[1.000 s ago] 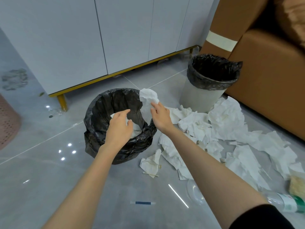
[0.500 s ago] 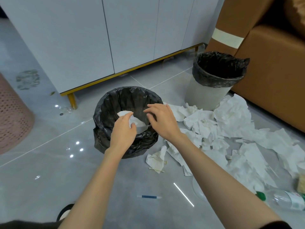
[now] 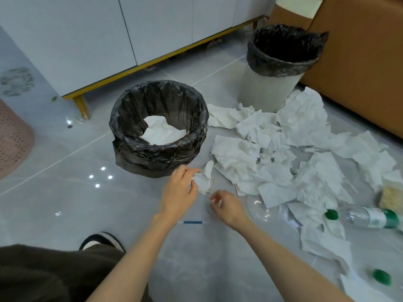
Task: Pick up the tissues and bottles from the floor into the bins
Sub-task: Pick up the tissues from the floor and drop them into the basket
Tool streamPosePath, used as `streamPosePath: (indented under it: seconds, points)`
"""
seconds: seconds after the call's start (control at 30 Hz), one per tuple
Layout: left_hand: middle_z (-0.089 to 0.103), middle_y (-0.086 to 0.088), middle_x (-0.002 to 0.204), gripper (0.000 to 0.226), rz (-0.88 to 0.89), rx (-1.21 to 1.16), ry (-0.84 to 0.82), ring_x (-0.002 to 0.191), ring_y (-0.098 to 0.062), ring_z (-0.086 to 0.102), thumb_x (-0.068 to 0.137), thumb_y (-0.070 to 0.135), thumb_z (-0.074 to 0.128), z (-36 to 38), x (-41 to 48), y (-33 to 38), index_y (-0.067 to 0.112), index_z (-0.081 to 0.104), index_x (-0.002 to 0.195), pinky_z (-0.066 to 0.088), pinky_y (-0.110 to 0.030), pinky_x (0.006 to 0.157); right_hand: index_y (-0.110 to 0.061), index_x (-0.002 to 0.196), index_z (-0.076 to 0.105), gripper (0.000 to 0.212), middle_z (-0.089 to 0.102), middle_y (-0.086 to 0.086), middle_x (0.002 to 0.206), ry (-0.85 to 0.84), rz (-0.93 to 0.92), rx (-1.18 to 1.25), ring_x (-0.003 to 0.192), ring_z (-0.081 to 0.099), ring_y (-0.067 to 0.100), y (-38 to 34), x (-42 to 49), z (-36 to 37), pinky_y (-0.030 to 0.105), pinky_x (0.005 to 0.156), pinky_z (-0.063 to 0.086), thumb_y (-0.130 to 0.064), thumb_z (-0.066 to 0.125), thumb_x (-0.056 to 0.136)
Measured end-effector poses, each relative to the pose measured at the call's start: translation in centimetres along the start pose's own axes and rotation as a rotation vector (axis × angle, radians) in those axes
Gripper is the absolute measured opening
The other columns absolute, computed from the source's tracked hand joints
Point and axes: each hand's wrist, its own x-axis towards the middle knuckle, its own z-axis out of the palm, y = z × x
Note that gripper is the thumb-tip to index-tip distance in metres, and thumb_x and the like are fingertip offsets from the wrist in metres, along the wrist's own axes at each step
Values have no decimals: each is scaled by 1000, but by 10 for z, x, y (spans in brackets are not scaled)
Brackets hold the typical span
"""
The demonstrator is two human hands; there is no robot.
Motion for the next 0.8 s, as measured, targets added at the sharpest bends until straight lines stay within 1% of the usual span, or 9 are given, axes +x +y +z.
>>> streamPosePath:
  seconds: [0.03, 0.1, 0.2, 0.33, 0.43, 0.5, 0.57, 0.63, 0.8]
  points:
    - [53, -1, 110, 32, -74, -20, -88, 100, -17, 50, 87, 8, 48, 7, -8, -8, 17, 59, 117, 46, -31, 74, -19, 102, 63, 18, 61, 0, 103, -82, 6, -29, 97, 59, 18, 3, -5, 10, 29, 81, 44, -23, 58, 85]
    - [51, -3, 117, 40, -194, -45, -248, 103, -22, 53, 88, 4, 50, 16, -21, -23, 16, 52, 126, 46, -34, 84, -16, 110, 63, 28, 60, 3, 110, -176, -24, -97, 104, 57, 22, 1, -11, 26, 30, 83, 46, -25, 61, 83]
    - [48, -1, 125, 46, -315, 2, -388, 108, -23, 54, 89, 7, 49, 20, -34, -33, 19, 46, 133, 46, -38, 91, -18, 109, 60, 31, 56, 3, 112, -178, -56, -181, 108, 53, 23, -6, -15, 44, 32, 81, 45, -27, 64, 80]
    - [46, -2, 130, 47, -370, 49, -451, 114, -21, 50, 90, 9, 48, 26, -36, -39, 20, 43, 135, 45, -36, 93, -17, 107, 66, 23, 57, 5, 113, -123, -111, -281, 112, 48, 25, -10, -10, 50, 33, 84, 42, -24, 60, 86]
    - [46, -5, 130, 48, -352, 109, -454, 116, -23, 49, 90, 9, 46, 33, -27, -41, 21, 43, 136, 44, -37, 93, -11, 109, 66, 23, 55, 10, 116, -143, -154, -371, 113, 46, 28, -9, -7, 50, 36, 86, 37, -19, 52, 92]
    - [46, -7, 130, 49, -312, 156, -464, 116, -25, 47, 91, 10, 45, 40, -19, -41, 21, 41, 138, 43, -38, 94, -9, 109, 63, 24, 54, 10, 117, -145, -144, -422, 114, 45, 29, -4, -8, 49, 36, 87, 33, -18, 46, 94]
    - [45, -7, 129, 49, -255, 189, -473, 115, -26, 45, 93, 10, 44, 46, -11, -41, 22, 41, 140, 43, -37, 94, -11, 106, 61, 24, 57, 8, 114, -86, -86, -391, 112, 46, 27, 3, -7, 42, 36, 88, 31, -21, 42, 96]
    - [42, -4, 129, 48, -232, 215, -489, 115, -25, 44, 93, 11, 45, 52, -3, -39, 24, 42, 139, 44, -37, 93, -14, 102, 60, 21, 61, 5, 109, -5, 10, -295, 107, 48, 26, 12, -6, 29, 36, 87, 33, -25, 42, 96]
    - [37, -7, 128, 40, -189, 382, -559, 116, -24, 42, 94, 15, 47, 68, 1, -37, 21, 44, 134, 43, -33, 90, -13, 91, 64, 15, 68, 3, 93, 92, 222, 35, 93, 60, 26, 28, 2, -1, 40, 88, 46, -22, 53, 92]
